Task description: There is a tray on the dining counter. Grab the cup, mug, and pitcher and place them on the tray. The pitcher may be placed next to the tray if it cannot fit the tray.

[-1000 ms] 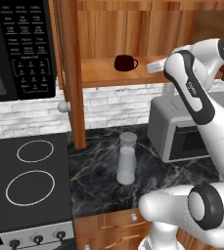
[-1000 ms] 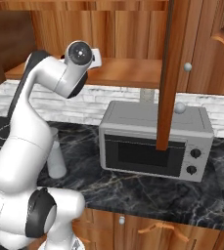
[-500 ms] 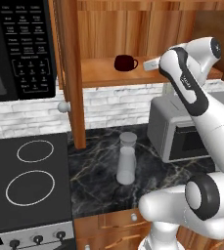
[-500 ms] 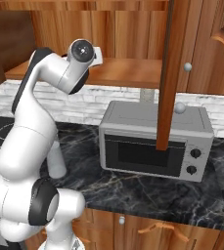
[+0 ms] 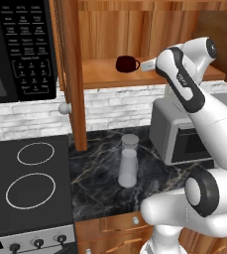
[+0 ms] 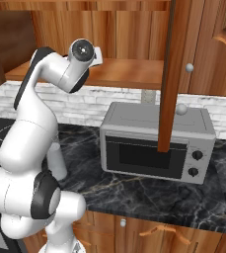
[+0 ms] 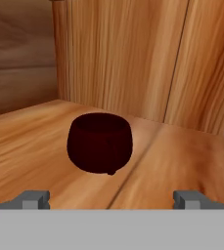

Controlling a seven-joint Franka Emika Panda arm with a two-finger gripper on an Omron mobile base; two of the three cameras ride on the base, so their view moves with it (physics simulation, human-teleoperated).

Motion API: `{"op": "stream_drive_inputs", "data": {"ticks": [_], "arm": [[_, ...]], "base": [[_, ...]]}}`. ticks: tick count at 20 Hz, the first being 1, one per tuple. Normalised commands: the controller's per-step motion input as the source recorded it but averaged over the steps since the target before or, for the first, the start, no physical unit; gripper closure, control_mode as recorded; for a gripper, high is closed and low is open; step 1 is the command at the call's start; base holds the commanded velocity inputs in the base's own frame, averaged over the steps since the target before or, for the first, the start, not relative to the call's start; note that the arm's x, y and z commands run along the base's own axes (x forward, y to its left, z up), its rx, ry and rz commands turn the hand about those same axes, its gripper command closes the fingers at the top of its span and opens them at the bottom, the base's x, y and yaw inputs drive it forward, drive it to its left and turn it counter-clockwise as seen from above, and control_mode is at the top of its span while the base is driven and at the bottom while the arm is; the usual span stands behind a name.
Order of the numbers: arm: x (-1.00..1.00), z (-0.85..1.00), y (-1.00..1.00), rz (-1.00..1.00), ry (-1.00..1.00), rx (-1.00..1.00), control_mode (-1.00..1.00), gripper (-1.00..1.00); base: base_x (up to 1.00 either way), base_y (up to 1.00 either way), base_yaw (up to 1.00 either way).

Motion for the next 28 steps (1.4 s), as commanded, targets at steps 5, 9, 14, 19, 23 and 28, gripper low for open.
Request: {"op": "stream_drive_inputs", "data": {"ticks": [5,9,14,19,23,28], "arm": [[0.18,-0.03,0.09,0.0,0.0,0.0,-1.0,-1.0],[0.2,-0.03,0.08,0.0,0.0,0.0,-1.0,-1.0],[0.19,-0.01,0.04,0.01,0.0,0.0,-1.0,-1.0],[0.12,0.0,0.03,0.02,0.0,0.0,-1.0,-1.0],[0.1,-0.03,0.04,0.02,0.0,0.0,-1.0,-1.0],[0.13,-0.03,0.03,0.02,0.0,0.0,-1.0,-1.0]], "base": [[0.0,0.0,0.0],[0.0,0.0,0.0],[0.0,0.0,0.0],[0.0,0.0,0.0],[0.0,0.0,0.0],[0.0,0.0,0.0]]}}
